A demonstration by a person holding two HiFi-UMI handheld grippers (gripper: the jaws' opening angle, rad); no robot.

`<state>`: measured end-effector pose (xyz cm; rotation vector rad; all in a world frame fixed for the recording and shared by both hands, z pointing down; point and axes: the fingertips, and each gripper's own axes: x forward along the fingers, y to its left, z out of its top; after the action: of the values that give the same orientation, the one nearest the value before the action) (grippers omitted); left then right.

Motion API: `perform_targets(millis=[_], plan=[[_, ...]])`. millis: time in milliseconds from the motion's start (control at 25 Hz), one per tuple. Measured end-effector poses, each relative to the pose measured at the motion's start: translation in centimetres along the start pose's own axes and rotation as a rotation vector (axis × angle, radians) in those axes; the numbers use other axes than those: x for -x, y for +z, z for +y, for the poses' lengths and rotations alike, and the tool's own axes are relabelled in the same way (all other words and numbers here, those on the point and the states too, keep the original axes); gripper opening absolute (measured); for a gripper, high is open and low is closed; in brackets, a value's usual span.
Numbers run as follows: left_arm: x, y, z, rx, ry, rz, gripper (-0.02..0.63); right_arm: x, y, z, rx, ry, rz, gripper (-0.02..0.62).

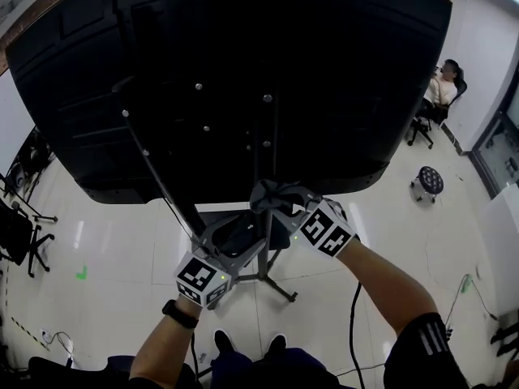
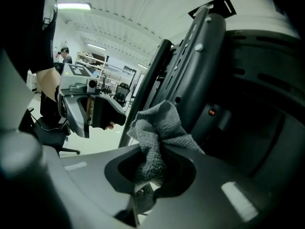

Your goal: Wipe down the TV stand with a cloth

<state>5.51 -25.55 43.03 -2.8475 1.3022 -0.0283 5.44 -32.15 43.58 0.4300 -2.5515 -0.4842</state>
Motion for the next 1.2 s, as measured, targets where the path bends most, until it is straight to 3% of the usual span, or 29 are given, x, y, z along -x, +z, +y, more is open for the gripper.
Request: perform_targets(millis=[240, 520, 800, 1000, 1200], plan=[[-0.1, -6.3, 1.1, 0.028, -0.007, 0.095, 0.287, -3.0, -4.5, 3.1, -0.071, 0.037, 0.052, 0.034], [-0.3, -14.2, 1.9, 0.112, -0.022, 0.181, 0.288, -7.1, -12.4, 7.0, -0.142, 0.071, 0.149, 0.034], [-0.8, -22.3, 2.6, 0.129, -0.035, 0.262, 0.290, -10.8, -19.4, 11.4, -0.171, 0.125, 0.202, 0.033], [-1.5, -28.1, 2.9, 0.202, -0.029, 0.320, 0.291, -13.2, -23.9, 13.9, -0.215, 0.146, 0.238, 0.032], [-1.6, -35.1, 2.7, 0.293, -0.016, 0.400, 0.291, -16.1, -29.1, 16.8, -0.173, 0.178, 0.304, 0.034]])
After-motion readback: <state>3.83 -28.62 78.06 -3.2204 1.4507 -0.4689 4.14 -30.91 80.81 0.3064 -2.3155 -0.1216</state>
